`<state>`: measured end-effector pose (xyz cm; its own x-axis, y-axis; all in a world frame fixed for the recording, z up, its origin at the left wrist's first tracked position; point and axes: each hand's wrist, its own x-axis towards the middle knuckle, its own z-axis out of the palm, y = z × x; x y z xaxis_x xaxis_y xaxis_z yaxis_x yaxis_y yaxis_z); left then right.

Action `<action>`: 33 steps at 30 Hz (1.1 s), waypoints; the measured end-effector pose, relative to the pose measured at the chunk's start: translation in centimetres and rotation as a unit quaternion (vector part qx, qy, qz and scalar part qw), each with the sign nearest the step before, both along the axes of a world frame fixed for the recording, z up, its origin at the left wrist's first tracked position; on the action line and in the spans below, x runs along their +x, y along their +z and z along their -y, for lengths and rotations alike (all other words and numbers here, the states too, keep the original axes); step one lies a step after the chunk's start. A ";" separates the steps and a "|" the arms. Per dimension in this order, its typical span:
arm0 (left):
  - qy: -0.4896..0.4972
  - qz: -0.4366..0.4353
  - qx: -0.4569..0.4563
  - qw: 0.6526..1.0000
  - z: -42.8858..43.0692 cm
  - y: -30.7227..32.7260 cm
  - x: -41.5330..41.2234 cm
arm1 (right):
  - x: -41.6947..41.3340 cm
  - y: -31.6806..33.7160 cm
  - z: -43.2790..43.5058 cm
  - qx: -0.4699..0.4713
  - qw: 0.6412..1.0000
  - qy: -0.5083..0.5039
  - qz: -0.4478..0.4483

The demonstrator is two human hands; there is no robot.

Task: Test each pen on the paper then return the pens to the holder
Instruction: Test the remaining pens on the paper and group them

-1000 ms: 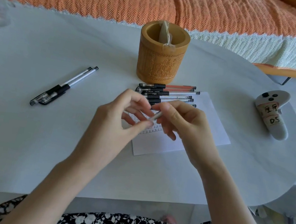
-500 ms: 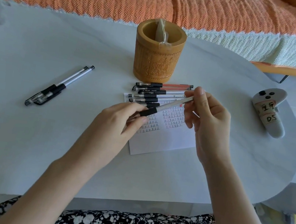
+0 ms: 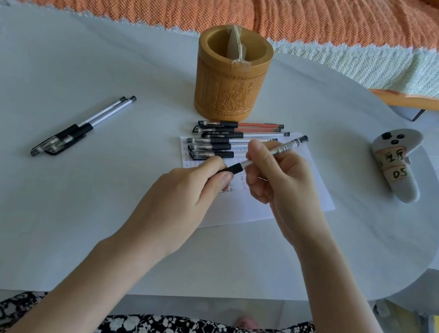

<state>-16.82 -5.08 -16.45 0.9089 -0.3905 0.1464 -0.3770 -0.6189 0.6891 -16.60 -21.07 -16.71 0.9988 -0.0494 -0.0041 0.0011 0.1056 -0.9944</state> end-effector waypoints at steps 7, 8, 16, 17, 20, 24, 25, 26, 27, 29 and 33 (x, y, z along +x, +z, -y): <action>-0.005 -0.020 -0.033 0.999 -0.2 -0.6 0.4 | -0.2 0.2 0.4 0.010 1.000 -0.009 -0.004; -0.004 -0.019 -0.031 0.999 -0.1 -0.6 0.3 | -0.2 0.2 0.4 0.012 1.000 -0.007 -0.006; -0.015 -0.003 -0.026 1.000 0.0 -0.6 0.2 | -0.1 0.0 0.8 0.082 0.992 0.067 -0.071; -0.016 -0.004 -0.020 1.000 0.1 -0.6 0.2 | -0.1 0.0 0.9 0.093 0.990 0.072 -0.082; -0.003 -0.026 0.004 1.000 0.1 -0.8 0.3 | 0.0 -0.1 1.4 0.104 0.990 0.047 -0.083; 0.012 -0.050 0.062 0.997 -0.2 -1.0 0.5 | 0.2 0.0 2.8 0.052 0.995 -0.046 -0.067; 0.015 -0.055 0.075 0.996 -0.2 -1.0 0.5 | 0.2 0.0 3.1 0.033 0.996 -0.056 -0.059; 0.016 -0.059 0.087 0.994 -0.2 -1.0 0.4 | 0.2 0.1 3.3 0.018 0.996 -0.061 -0.056; 0.016 -0.060 0.099 0.993 -0.2 -1.1 0.4 | 0.2 0.0 3.5 0.008 0.996 -0.068 -0.058; 0.015 -0.055 0.123 0.991 -0.1 -1.2 0.3 | 0.3 0.0 3.7 -0.010 0.994 -0.089 -0.067; 0.015 -0.042 0.149 0.988 0.0 -1.3 0.4 | 0.5 -0.5 3.7 -0.090 0.984 -0.138 -0.066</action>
